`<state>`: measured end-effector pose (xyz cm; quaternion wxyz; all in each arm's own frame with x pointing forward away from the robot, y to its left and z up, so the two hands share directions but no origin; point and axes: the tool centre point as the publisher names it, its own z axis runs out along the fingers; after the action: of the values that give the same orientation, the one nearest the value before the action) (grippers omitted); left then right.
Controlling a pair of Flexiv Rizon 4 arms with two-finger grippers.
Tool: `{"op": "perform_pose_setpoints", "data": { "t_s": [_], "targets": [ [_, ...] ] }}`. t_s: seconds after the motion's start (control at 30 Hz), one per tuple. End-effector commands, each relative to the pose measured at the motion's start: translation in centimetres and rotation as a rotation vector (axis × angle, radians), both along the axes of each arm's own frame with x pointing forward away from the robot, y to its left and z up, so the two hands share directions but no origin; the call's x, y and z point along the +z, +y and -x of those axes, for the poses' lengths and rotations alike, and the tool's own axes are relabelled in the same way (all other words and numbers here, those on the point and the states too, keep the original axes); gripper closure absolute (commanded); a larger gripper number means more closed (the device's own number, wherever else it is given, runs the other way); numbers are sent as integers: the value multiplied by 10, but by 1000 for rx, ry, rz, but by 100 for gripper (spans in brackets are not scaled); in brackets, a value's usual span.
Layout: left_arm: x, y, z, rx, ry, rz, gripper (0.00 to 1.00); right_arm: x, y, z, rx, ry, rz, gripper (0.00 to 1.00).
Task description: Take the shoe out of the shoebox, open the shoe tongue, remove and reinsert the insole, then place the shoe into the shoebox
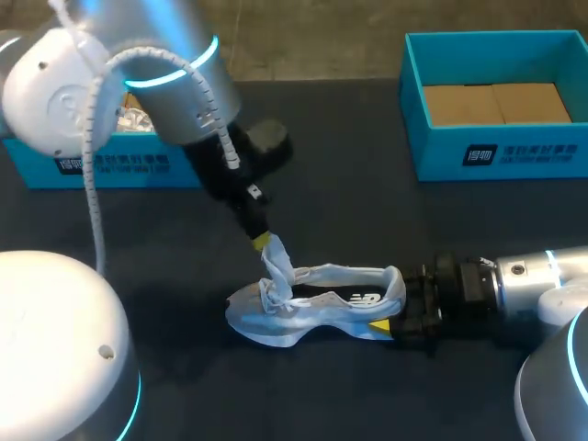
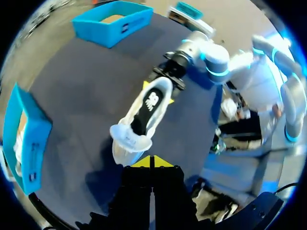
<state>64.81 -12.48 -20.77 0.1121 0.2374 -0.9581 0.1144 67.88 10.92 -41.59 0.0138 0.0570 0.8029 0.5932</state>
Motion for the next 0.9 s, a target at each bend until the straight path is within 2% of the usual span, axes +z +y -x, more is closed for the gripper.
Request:
{"op": "perform_pose_setpoints", "data": {
  "t_s": [0.03, 0.57, 0.7, 0.83, 0.9],
  "targets": [
    [-4, -15, -8, -375, 105, -88, 100, -1, 1, 0, -2, 0, 2, 100],
    [-4, -15, -8, -375, 105, -88, 100, -1, 1, 0, -2, 0, 2, 100],
    [-11, -38, -14, -417, 50, -67, 100, -1, 1, 0, -2, 0, 2, 100],
    [-28, -53, -13, -428, 33, -65, 100, -1, 1, 0, -2, 0, 2, 100],
    [-36, -58, -14, -447, 40, -14, 100, -1, 1, 0, -2, 0, 2, 100]
  ]
}}
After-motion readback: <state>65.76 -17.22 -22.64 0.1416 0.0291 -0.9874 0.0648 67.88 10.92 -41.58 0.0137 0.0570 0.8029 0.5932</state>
